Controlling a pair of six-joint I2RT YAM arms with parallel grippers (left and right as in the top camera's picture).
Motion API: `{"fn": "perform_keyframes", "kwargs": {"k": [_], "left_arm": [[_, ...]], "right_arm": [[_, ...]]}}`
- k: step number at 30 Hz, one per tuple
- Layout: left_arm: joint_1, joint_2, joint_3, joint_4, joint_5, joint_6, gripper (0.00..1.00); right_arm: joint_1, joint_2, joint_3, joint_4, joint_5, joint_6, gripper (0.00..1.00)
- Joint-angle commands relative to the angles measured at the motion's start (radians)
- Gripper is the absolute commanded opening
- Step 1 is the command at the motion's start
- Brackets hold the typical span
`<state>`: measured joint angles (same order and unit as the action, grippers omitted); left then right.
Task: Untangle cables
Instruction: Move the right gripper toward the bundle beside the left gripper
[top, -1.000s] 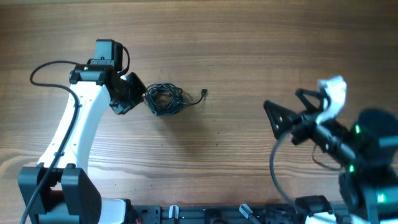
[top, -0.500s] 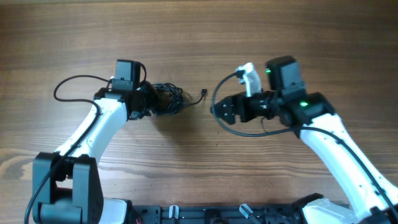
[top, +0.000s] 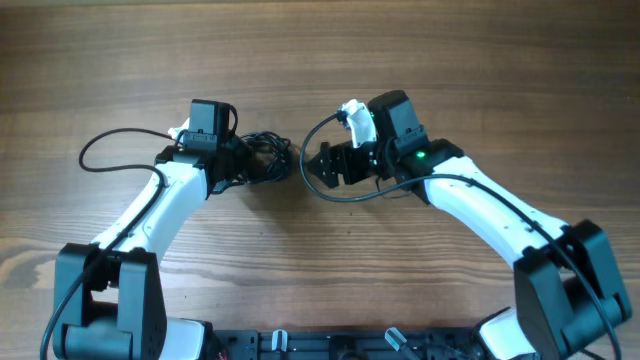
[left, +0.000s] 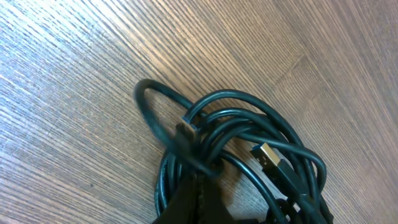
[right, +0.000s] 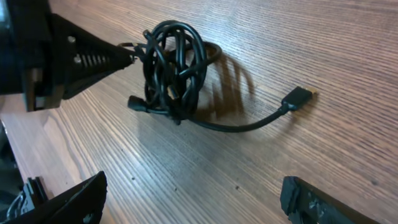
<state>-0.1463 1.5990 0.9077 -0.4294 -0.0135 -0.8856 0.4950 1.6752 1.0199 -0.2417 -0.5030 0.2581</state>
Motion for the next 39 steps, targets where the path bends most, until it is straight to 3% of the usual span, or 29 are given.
{"fn": "perform_keyframes", "kwargs": {"k": [1,8,12,15,17,19,21,24,25,28,35,39], "left_arm": [[-0.019,0.052,-0.008,-0.007,-0.032,-0.014,0.04],[-0.128,0.115,-0.008,-0.005,0.044,0.151,0.06],[-0.151,0.115,-0.008,-0.027,0.188,0.253,0.04],[-0.150,0.115,-0.008,-0.106,0.242,0.332,0.04],[-0.150,0.115,-0.008,-0.178,0.274,0.441,0.05],[-0.150,0.114,-0.008,-0.234,0.275,0.529,0.04],[-0.146,0.101,0.011,-0.282,0.275,0.591,0.04],[-0.123,0.057,0.071,-0.351,0.284,0.586,0.09],[-0.116,0.044,0.089,-0.363,0.299,0.586,0.17],[-0.106,0.010,0.114,-0.364,0.338,0.539,0.53],[-0.106,0.048,0.111,-0.223,0.229,0.273,0.56],[-0.107,0.116,0.111,-0.160,0.236,0.244,0.55]], "right_arm": [[0.006,0.024,0.003,0.035,0.009,0.003,0.91],[0.006,0.025,0.003,0.044,0.010,0.003,0.81],[0.004,0.025,0.003,0.054,0.022,0.007,0.73],[-0.003,0.025,0.003,0.027,0.033,0.006,0.69],[-0.002,0.025,0.003,0.004,0.032,0.006,0.64],[-0.002,0.025,0.003,-0.051,0.032,0.006,0.51],[-0.002,0.025,0.003,-0.096,0.027,0.005,0.50],[-0.002,0.024,0.003,-0.098,-0.107,-0.018,0.50],[-0.002,0.024,0.003,-0.092,-0.140,-0.029,0.50],[0.018,0.024,0.003,-0.097,-0.211,-0.031,0.47],[0.081,-0.047,0.003,-0.113,-0.228,-0.064,0.38],[0.110,-0.078,0.003,-0.131,-0.153,-0.063,0.36]]}}
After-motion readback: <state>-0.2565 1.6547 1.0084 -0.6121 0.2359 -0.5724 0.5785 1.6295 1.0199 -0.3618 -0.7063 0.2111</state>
